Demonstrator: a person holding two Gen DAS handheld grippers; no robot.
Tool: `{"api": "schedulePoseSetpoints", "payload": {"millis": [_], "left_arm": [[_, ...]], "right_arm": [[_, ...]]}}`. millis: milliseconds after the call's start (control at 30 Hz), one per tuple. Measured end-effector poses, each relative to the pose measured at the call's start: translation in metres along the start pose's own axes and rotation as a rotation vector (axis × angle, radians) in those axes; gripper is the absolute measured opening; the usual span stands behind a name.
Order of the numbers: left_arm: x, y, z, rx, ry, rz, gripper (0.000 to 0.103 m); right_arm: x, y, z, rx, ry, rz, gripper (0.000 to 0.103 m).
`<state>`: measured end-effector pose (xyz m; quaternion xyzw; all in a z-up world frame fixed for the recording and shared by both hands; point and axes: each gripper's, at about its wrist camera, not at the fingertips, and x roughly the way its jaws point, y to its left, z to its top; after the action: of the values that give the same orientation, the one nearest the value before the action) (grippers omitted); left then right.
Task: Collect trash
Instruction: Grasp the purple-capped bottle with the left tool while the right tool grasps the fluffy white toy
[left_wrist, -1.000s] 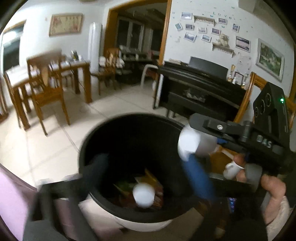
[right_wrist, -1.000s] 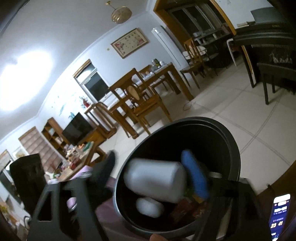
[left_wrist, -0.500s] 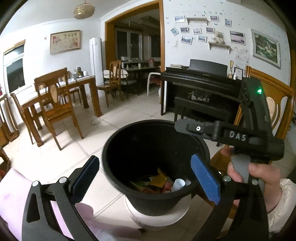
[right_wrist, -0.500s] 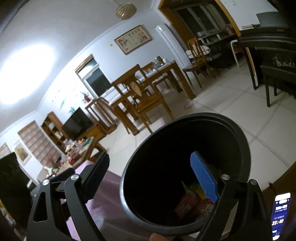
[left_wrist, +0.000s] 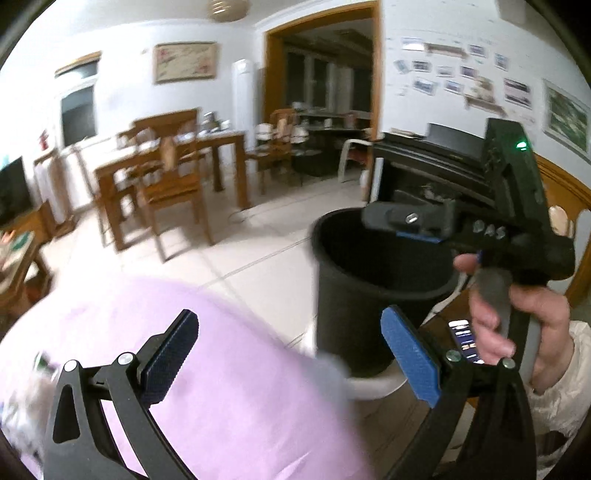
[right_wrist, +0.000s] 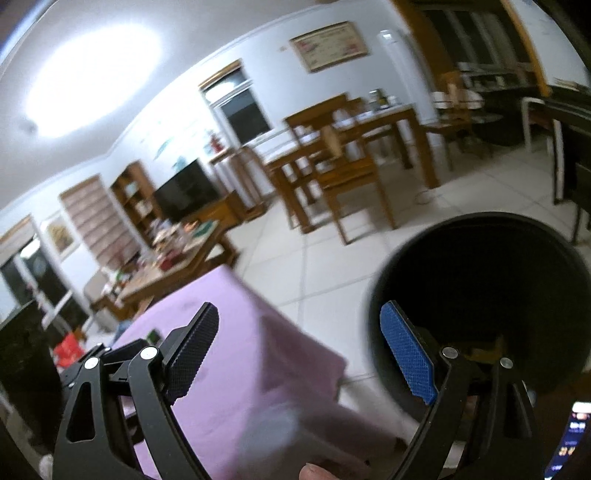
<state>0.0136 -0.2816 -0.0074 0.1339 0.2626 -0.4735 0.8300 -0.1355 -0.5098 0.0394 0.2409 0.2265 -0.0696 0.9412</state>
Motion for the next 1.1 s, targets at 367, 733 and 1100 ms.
{"api": "schedulePoseSetpoints", "payload": {"millis": [367, 733, 1100], "left_arm": [[-0.076, 0.141, -0.070, -0.215, 0.070, 0.239, 0.098], [-0.067, 0.182, -0.094, -0.142, 0.269, 0.170, 0.080], [-0.056, 0.174, -0.107, -0.084, 0.342, 0.153, 0.046]], "right_arm": [[0.100, 0.161, -0.029, -0.186, 0.198, 0.212, 0.088], [0.205, 0.288, -0.054, -0.313, 0.406, 0.288, 0.088], [0.267, 0.324, -0.081, -0.354, 0.565, 0.296, 0.044]]}}
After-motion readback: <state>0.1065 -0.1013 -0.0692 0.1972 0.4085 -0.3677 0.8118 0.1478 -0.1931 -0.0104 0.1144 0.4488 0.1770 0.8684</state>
